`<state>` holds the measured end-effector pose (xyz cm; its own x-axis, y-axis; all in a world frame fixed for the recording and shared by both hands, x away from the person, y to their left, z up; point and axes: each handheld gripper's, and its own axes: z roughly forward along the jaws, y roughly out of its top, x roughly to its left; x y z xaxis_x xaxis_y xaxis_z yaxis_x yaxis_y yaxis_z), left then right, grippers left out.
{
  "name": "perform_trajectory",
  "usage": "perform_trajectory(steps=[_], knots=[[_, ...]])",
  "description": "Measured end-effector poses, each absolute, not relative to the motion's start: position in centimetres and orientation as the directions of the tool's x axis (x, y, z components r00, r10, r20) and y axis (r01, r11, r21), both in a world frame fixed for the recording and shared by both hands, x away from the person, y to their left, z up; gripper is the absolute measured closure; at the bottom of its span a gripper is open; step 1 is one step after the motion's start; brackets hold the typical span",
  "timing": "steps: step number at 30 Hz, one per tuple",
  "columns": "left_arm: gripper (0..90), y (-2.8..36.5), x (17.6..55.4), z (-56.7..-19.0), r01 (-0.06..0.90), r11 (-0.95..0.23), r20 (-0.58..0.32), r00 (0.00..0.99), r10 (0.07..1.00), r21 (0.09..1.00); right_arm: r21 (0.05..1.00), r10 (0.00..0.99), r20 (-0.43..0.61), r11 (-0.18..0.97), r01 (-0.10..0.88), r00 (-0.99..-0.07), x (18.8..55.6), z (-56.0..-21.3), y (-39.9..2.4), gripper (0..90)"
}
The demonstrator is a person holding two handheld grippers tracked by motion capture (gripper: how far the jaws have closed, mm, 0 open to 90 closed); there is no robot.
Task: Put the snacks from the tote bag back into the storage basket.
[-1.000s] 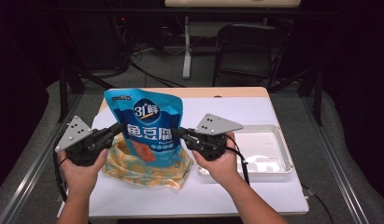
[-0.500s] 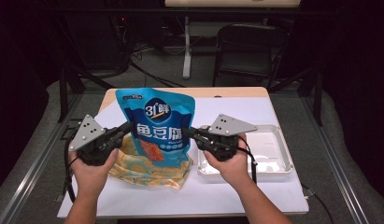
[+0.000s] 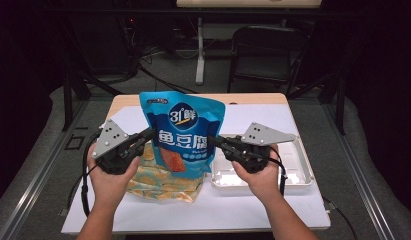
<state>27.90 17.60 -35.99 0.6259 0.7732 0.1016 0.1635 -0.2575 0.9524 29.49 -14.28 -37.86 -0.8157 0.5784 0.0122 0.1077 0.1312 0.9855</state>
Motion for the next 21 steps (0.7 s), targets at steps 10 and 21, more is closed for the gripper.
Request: perform_trajectory(steps=[10, 21], knots=[[90.0, 15.9, 28.5, -35.5, 0.167, -0.27, 0.104, 0.64, 0.761, 0.948, 0.986, 0.597, 0.022, 0.12, 0.116, -0.802, 29.7, -37.5, -16.0, 90.0], [90.0, 13.6, 30.1, -35.7, 0.17, -0.274, 0.095, 0.664, 0.742, 0.947, 0.985, 0.64, 0.046, 0.1, 0.143, -0.767, 30.4, -37.5, -18.2, 90.0]])
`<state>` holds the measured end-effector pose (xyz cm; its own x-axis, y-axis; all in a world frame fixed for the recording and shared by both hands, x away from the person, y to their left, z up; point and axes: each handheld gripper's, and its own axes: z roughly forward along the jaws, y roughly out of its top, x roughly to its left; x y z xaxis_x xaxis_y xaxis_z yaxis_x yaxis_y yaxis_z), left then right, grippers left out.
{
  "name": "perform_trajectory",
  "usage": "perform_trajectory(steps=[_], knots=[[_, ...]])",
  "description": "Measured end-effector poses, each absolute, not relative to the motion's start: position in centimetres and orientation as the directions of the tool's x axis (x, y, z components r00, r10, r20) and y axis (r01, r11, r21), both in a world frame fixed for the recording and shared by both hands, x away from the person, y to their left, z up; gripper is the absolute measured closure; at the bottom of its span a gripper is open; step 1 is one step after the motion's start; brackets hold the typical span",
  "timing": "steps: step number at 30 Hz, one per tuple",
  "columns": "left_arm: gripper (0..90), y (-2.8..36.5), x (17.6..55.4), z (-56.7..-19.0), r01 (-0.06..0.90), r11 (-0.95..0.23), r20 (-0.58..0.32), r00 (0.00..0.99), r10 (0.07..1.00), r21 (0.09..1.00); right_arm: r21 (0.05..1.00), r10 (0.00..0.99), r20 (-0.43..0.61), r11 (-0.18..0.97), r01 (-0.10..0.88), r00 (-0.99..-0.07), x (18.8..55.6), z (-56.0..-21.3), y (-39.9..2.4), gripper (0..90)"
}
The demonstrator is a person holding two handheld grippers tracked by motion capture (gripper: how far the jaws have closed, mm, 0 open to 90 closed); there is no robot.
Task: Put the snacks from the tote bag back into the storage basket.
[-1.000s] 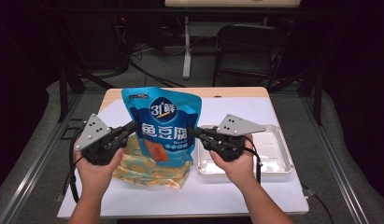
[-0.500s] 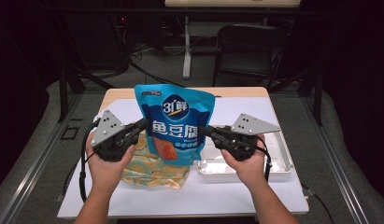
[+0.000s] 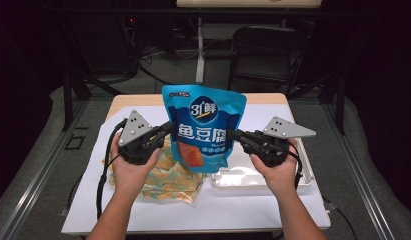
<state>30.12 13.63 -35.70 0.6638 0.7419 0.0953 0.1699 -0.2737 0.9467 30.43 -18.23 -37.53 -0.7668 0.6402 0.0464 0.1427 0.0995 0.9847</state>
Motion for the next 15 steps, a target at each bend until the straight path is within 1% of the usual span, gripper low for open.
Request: perform_trajectory(steps=[11, 15], knots=[[90.0, 11.3, 31.8, -36.3, 0.179, -0.294, 0.095, 0.687, 0.721, 0.939, 0.979, 0.682, 0.081, 0.083, 0.186, -0.727, 31.7, -38.0, -20.4, 89.8], [90.0, 10.5, 32.5, -36.7, 0.187, -0.287, 0.079, 0.698, 0.712, 0.94, 0.977, 0.699, 0.087, 0.081, 0.199, -0.71, 32.1, -38.2, -21.1, 89.5]])
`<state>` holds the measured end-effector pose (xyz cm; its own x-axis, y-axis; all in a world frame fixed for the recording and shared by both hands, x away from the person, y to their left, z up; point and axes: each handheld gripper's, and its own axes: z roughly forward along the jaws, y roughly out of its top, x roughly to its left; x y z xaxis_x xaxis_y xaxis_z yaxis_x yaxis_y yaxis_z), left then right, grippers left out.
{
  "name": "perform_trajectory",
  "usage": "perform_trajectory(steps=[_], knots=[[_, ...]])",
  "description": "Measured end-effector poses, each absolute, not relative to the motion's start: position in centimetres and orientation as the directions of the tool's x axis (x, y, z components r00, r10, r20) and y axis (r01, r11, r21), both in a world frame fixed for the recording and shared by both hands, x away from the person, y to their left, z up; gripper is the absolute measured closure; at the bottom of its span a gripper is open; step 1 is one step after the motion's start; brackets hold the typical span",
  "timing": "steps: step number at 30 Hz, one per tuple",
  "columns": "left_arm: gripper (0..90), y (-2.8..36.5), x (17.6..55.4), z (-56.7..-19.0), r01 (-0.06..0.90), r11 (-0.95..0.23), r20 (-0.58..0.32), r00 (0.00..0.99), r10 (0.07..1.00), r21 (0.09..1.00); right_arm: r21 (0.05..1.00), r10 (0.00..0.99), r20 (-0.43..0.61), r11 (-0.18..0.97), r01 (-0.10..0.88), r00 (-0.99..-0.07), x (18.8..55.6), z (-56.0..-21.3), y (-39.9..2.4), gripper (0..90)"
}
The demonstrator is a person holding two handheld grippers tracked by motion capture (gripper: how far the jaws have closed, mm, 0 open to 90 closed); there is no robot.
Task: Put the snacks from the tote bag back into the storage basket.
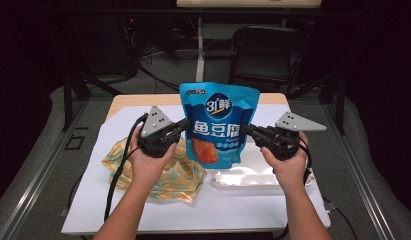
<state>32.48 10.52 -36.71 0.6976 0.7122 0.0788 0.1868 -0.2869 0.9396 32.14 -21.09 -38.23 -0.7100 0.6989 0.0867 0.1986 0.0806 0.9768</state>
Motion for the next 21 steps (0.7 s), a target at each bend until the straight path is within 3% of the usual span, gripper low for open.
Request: perform_trajectory(steps=[21], knots=[[90.0, 7.5, 35.1, -38.2, 0.218, -0.281, 0.041, 0.719, 0.694, 0.934, 0.968, 0.767, 0.089, 0.084, 0.236, -0.635, 33.5, -39.2, -23.4, 89.1]])
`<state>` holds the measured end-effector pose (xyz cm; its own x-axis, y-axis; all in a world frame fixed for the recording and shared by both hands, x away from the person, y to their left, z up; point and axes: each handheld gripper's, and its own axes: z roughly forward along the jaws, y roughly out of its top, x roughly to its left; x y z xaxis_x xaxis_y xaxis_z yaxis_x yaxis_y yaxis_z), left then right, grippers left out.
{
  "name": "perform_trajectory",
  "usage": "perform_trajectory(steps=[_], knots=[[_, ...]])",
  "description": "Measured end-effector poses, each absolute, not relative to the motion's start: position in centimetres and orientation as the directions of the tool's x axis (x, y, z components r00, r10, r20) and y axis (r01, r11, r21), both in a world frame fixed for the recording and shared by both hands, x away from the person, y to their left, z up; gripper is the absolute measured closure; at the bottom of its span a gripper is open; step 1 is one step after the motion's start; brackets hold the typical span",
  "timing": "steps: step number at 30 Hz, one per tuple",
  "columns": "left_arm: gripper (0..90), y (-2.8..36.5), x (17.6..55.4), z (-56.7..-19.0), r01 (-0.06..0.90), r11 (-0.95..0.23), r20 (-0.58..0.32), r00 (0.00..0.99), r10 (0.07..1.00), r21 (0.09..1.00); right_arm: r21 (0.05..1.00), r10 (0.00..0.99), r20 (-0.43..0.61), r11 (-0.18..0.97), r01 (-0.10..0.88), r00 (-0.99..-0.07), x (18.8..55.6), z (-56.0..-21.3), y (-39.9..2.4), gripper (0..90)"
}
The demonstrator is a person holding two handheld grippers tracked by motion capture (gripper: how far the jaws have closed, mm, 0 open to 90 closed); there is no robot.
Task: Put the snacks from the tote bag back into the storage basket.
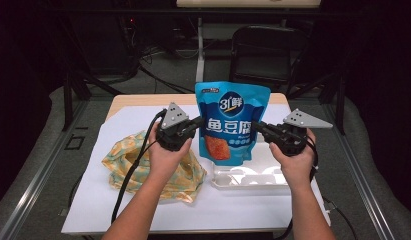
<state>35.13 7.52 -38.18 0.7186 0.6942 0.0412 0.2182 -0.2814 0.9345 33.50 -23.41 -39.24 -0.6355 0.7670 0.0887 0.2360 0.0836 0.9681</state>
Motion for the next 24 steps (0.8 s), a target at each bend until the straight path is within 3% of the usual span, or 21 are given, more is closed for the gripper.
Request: perform_trajectory(steps=[24], knots=[[90.0, 2.9, 38.3, -40.4, 0.242, -0.286, 0.018, 0.733, 0.68, 0.927, 0.963, 0.85, 0.08, 0.07, 0.262, -0.521, 35.3, -41.1, -26.5, 88.0]])
